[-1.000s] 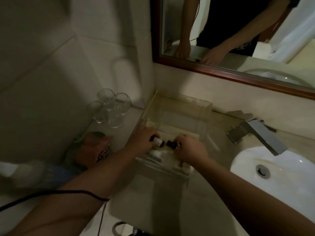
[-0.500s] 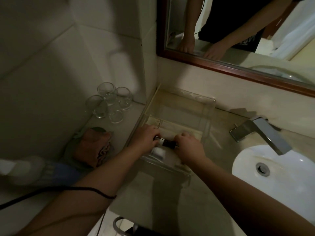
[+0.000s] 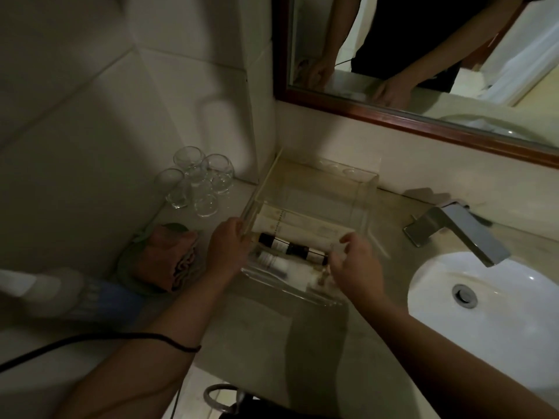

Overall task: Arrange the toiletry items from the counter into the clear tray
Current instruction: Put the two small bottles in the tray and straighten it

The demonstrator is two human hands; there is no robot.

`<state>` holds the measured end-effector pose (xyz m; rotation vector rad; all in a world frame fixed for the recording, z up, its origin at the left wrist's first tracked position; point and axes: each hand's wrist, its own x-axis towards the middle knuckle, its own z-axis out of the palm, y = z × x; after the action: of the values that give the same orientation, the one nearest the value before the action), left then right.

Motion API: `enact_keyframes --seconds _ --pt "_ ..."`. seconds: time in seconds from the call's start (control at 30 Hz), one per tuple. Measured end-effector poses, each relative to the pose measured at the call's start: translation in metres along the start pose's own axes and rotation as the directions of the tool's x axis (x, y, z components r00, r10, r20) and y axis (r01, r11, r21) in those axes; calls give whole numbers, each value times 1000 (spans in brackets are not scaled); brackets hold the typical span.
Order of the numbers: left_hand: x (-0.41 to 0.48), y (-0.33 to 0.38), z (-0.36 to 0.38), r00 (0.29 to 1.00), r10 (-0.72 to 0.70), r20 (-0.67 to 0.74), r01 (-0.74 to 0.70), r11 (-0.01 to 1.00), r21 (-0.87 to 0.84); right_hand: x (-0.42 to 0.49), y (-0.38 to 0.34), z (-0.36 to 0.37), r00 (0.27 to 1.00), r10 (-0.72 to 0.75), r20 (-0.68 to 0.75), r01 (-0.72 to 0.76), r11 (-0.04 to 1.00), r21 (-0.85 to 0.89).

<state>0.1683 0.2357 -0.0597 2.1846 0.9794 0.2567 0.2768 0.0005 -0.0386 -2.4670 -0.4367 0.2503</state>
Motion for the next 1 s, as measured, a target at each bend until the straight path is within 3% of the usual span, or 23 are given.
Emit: enact_keyframes --seconds 0.07,0.17,0.27,0.33,0.4,0.73,1.0 --pt "-5 -5 -3 995 -102 24 103 993 -56 -10 14 -9 988 152 5 -152 980 125" --pt "-11 -10 -3 984 -160 84 164 986 -44 -23 36 -15 930 316 187 -346 924 161" --pt "-11 -20 0 963 -225 146 245 959 -141 -35 46 -8 858 345 379 -415 902 118" --pt "-11 -27 2 940 -291 177 327 918 -226 -39 45 -2 840 331 430 -406 909 94" --pt "-9 -36 6 934 -308 183 350 891 -288 -39 42 4 842 331 427 -398 914 77" --pt "-9 -20 7 920 -364 148 392 830 -397 -40 38 4 872 308 380 -437 840 322" --pt "12 -10 10 922 -343 179 386 833 -397 -16 30 0 892 319 322 -419 850 319"
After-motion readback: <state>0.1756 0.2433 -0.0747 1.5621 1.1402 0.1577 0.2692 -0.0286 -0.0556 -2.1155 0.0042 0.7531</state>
